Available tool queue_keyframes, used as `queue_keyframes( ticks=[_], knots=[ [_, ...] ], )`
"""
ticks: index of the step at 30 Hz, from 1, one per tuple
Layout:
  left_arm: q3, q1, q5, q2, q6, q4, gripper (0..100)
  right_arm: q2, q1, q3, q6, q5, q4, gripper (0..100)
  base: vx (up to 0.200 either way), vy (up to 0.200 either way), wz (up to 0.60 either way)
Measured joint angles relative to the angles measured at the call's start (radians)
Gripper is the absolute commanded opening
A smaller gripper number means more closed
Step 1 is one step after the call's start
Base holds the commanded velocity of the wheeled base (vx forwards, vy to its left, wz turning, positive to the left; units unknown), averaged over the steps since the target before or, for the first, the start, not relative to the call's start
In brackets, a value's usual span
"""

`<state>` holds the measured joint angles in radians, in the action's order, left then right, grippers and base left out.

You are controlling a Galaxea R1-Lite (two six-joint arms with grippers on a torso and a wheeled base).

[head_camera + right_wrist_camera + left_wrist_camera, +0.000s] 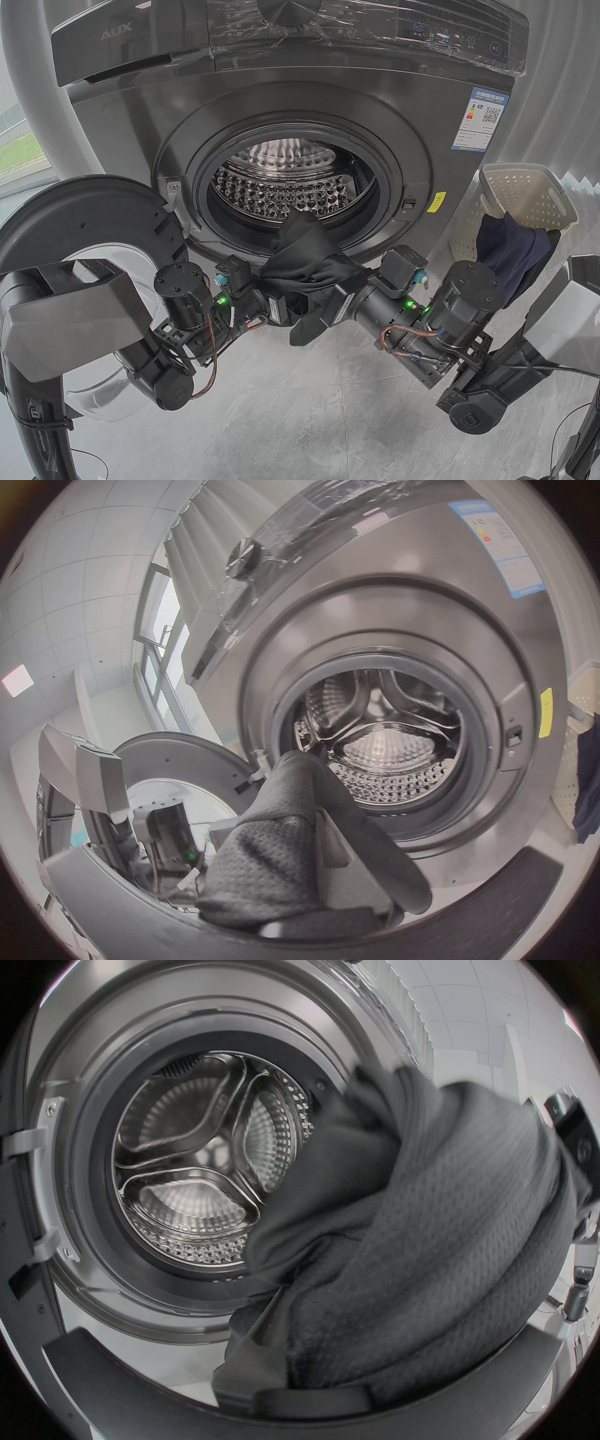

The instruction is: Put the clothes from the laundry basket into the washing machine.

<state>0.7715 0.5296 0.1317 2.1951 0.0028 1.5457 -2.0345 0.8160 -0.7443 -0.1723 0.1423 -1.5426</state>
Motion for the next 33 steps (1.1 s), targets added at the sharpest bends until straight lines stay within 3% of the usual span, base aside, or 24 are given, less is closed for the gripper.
queue_keyframes(
  ticks=[11, 12, 24, 28, 33],
  knots=[
    [-0.001, -0.013, -0.014, -0.061, -0.027, 0.0, 0, 0.01, -0.057, 0.063, -0.016, -0.008, -0.001, 0, 0.0, 0.0, 0.0],
    [-0.003, -0.013, -0.014, -0.064, -0.027, 0.0, 0, 0.01, -0.057, 0.062, -0.016, -0.008, -0.001, 100, 0.0, 0.0, 0.0],
    [-0.114, 0.015, -0.013, -0.121, -0.025, 0.0, 0, 0.023, -0.037, 0.073, -0.015, -0.008, -0.002, 100, 0.0, 0.0, 0.0],
    [-0.129, 0.018, -0.018, -0.148, -0.03, 0.0, 0, 0.026, -0.035, 0.165, -0.003, -0.021, -0.001, 100, 0.0, 0.0, 0.0],
    [-0.148, 0.022, -0.039, -0.207, -0.065, -0.001, 0, 0.038, -0.032, 0.332, 0.007, -0.065, 0.0, 100, 0.0, 0.0, 0.0]
  ],
)
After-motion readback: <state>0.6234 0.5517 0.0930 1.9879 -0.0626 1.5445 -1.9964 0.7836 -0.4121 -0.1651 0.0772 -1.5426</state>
